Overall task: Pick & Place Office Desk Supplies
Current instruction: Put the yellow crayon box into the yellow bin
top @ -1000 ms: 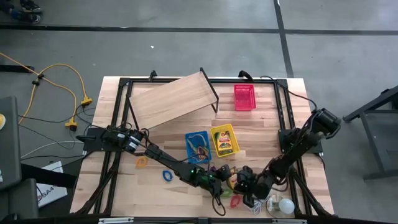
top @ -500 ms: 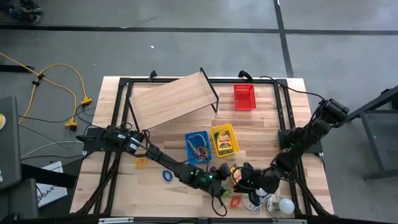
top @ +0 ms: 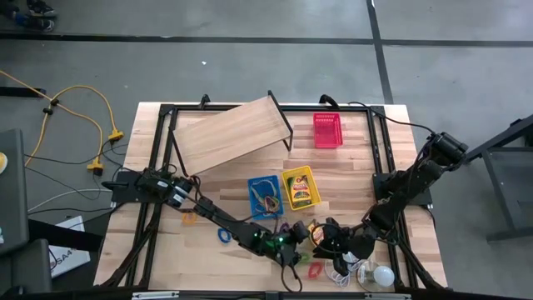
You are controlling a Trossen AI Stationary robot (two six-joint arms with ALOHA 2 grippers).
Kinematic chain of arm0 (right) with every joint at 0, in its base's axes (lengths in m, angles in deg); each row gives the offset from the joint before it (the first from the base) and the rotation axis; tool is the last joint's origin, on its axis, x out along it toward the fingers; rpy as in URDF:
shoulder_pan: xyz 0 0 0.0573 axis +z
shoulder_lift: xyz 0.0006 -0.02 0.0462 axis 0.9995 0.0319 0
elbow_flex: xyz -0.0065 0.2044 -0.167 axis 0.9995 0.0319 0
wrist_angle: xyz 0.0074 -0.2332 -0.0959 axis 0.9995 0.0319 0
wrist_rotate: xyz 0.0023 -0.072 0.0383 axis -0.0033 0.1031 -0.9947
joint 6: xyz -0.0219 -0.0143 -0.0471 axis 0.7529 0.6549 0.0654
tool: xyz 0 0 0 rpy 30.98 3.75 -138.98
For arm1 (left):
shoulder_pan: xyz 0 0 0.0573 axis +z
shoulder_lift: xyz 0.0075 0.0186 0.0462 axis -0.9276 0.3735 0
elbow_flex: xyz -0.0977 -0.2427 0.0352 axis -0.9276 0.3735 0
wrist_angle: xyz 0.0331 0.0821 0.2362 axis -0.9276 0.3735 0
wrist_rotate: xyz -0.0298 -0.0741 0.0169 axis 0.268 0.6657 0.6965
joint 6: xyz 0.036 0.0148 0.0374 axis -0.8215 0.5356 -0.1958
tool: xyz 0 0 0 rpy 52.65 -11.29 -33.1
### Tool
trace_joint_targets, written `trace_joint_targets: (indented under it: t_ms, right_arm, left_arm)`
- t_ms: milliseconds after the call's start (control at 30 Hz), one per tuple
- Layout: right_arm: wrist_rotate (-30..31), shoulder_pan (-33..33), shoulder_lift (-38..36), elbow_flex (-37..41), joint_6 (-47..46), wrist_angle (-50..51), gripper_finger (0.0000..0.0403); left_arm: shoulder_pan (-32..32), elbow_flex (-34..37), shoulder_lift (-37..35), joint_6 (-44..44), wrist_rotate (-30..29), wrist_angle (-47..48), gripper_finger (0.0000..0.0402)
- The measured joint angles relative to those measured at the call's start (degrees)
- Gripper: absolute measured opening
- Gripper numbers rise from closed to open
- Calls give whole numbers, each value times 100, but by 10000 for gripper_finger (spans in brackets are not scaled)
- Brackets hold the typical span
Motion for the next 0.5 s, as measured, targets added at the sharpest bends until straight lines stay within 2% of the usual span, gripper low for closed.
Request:
trace_joint_targets:
  t_ms: [333,500]
  right_arm:
    - [-11,0,-1,0,302,-338,58]
    - [2,0,-1,0,281,-339,58]
  left_arm:
    - [-134,25,-257,114,-110,349,45]
    - [-331,23,-320,-47,-526,441,45]
